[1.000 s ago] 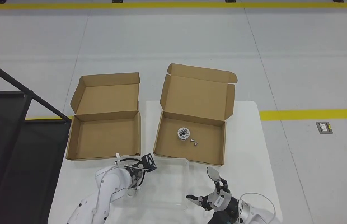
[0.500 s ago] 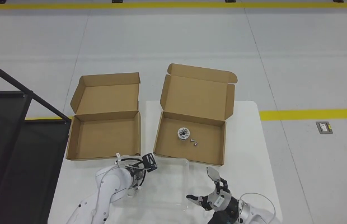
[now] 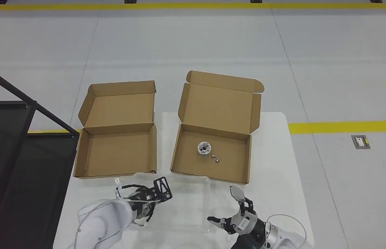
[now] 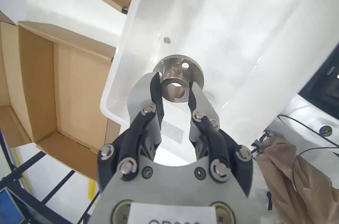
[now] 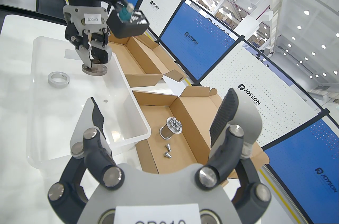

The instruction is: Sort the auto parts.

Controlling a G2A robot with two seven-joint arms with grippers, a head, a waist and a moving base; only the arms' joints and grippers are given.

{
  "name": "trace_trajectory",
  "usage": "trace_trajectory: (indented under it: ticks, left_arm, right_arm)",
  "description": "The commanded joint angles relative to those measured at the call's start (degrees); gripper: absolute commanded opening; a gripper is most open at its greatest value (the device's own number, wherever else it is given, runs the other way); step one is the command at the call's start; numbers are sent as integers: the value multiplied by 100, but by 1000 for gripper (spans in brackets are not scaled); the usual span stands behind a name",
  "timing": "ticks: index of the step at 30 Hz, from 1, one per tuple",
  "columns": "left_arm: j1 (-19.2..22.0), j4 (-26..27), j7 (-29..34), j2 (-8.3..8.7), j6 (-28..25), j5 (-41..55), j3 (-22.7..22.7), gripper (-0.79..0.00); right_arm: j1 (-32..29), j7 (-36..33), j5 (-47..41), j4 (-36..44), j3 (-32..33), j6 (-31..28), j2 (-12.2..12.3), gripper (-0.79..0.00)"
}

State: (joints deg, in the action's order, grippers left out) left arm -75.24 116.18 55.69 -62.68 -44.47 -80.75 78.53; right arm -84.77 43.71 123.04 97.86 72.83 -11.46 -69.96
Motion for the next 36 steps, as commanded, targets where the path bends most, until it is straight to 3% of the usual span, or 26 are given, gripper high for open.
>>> trace_trajectory:
  ticks: [1, 6, 11, 17, 25, 29, 33, 36]
  left_arm:
    - [-138, 69, -247, 37, -107, 364, 371, -785]
    - [-376, -130, -997, 141, -649, 1596, 1370, -785]
    - [-482, -774, -1692, 270, -1353, 2871, 2166, -785]
    - [-464, -1271, -2239, 556, -1353, 3956, 2276, -785]
    - [-278, -1831, -2775, 1068, -1353, 5350, 1894, -785]
    - [-198, -2057, -2823, 1289, -1353, 5108, 1883, -785]
    - [-199, -2187, -3026, 1383, -1310, 3902, 2116, -785]
    - [-279, -1974, -3163, 1351, -517, 2954, 2097, -785]
  right_arm:
    - [0, -2, 0, 0, 0, 0, 0, 0]
    - [0, -2, 0, 0, 0, 0, 0, 0]
    - [0, -2, 0, 0, 0, 0, 0, 0]
    - [0, -2, 0, 0, 0, 0, 0, 0]
    - [0, -2, 0, 0, 0, 0, 0, 0]
    - [0, -2, 0, 0, 0, 0, 0, 0]
    - [0, -2, 0, 0, 0, 0, 0, 0]
    - [0, -2, 0, 0, 0, 0, 0, 0]
